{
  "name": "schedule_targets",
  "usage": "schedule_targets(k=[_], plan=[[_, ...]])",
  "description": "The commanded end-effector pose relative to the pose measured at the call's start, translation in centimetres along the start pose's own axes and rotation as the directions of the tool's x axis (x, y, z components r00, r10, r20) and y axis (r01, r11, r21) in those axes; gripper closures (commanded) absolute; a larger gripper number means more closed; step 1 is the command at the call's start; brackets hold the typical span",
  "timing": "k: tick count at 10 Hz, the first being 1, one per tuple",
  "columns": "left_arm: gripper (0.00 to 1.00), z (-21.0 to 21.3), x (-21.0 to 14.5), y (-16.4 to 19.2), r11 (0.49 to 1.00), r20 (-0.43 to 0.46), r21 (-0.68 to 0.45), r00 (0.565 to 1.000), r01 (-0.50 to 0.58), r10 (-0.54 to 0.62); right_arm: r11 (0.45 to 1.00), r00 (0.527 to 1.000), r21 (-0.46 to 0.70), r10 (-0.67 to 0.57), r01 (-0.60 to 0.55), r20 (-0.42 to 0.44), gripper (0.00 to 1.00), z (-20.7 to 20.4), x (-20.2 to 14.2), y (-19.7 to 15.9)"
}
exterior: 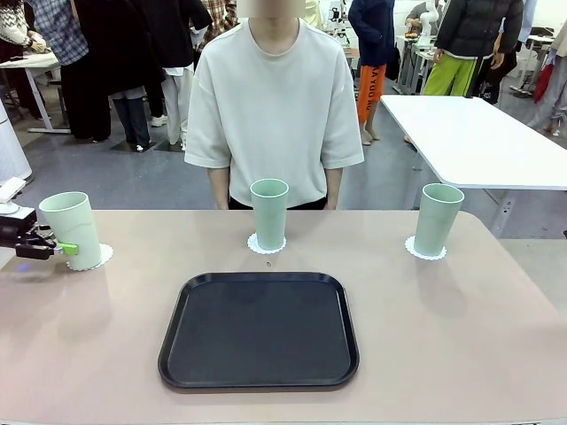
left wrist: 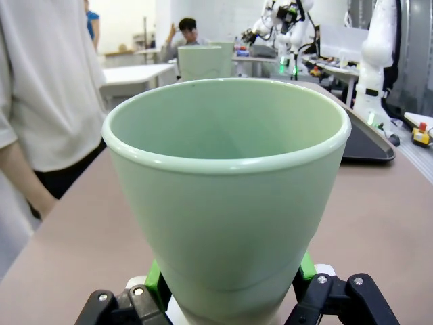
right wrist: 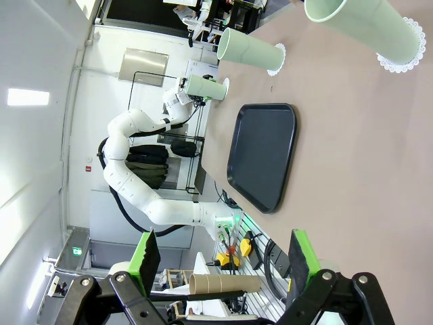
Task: Place coasters on the table and set cups on them.
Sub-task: Take one Reusable plastic cup from the Flat Tray and place it on a coaster set by the human.
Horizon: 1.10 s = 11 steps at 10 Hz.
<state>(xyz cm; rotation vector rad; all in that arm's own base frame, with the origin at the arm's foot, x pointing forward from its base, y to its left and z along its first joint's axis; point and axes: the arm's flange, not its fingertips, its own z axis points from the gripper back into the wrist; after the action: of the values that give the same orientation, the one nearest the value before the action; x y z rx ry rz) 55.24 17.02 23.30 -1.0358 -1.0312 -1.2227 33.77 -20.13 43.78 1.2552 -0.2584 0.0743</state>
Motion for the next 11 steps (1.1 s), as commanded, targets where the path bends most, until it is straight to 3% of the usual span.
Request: schedule_targets(k=[1,6,7,8,11], plan=[[0.16,0.17,0.05,0.29,0.998,0.02,0.012,0.998,0.064,-0.064,1.0,1.0,-0.002,-0.009,0.009,0.006,0.0,0.02,0.17,0.16],[0.16,0.1,-0.23,0.57,0.997,0.016,0.015,0.997,0.07,-0.07,1.0,1.0,-0.002,-0.009,0.009,0.006,0.0,0.02,0.17,0.16],[0.05,0.08,-0.28,0.61,0.997,0.013,0.014,0.997,0.071,-0.072,1.0,1.0,-0.002,-0.009,0.009,0.006,0.0,0.02,0.17,0.16],[0.0,0.13,-0.35,0.64,0.997,0.004,0.017,0.997,0.072,-0.072,1.0,1.0,-0.002,-0.009,0.009,0.006,0.0,0.02,0.17,0.16],[0.0,0.16,-0.49,0.69,0.998,-0.021,0.024,0.998,0.066,-0.065,1.0,1.0,-0.002,-0.009,0.009,0.006,0.0,0.02,0.17,0.16]])
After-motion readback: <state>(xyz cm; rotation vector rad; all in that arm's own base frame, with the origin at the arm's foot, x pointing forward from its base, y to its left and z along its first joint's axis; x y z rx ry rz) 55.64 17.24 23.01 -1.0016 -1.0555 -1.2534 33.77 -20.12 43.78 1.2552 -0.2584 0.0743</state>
